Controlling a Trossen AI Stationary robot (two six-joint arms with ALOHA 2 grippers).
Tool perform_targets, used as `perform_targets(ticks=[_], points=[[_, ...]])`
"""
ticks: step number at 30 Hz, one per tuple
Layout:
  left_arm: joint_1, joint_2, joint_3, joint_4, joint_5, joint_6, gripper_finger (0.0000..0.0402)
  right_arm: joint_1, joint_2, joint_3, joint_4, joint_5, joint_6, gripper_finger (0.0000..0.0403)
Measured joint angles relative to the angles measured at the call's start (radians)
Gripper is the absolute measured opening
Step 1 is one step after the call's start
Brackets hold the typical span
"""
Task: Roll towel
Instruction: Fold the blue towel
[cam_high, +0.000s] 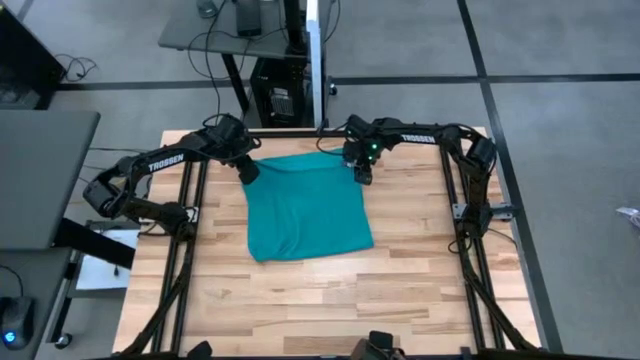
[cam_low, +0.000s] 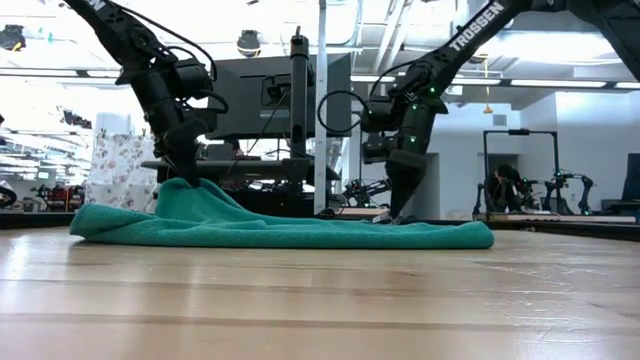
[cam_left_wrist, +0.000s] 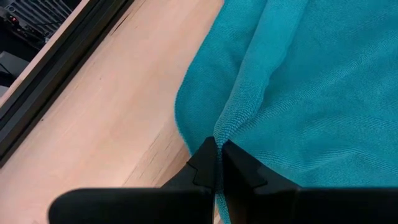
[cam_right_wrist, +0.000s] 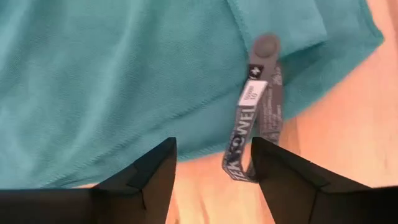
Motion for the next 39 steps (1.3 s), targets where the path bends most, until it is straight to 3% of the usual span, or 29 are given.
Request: perform_targets(ticks=[3,7,9,15,24,39], points=[[0.0,0.0,0.0,0.0,0.0,0.0,0.0,0.002,0.0,-0.004,-0.007,0.0,0.002,0.0145],[0.0,0.0,0.0,0.0,-0.001,0.0,0.0,0.007,0.0,-0.004,-0.001,-0.001,0.005,0.0036],[0.0,0.0,0.0,0.0,-0.001,0.0,0.0,0.007,0.0,-0.004,-0.002,0.0,0.017,0.0012],[0.0,0.0,0.0,0.0,-0.001,0.0,0.0,-0.043,0.0,0.061,-0.06,-0.012,0.152,0.0002],[0.0,0.0,0.0,0.005,-0.001,-0.001,0.0,-0.178,0.001,0.107,0.004,-0.194,0.409,0.0],[0.006,0.0,0.0,0.049,-0.029,-0.027,0.0,-0.245,0.001,0.107,0.065,-0.213,0.488,0.0]])
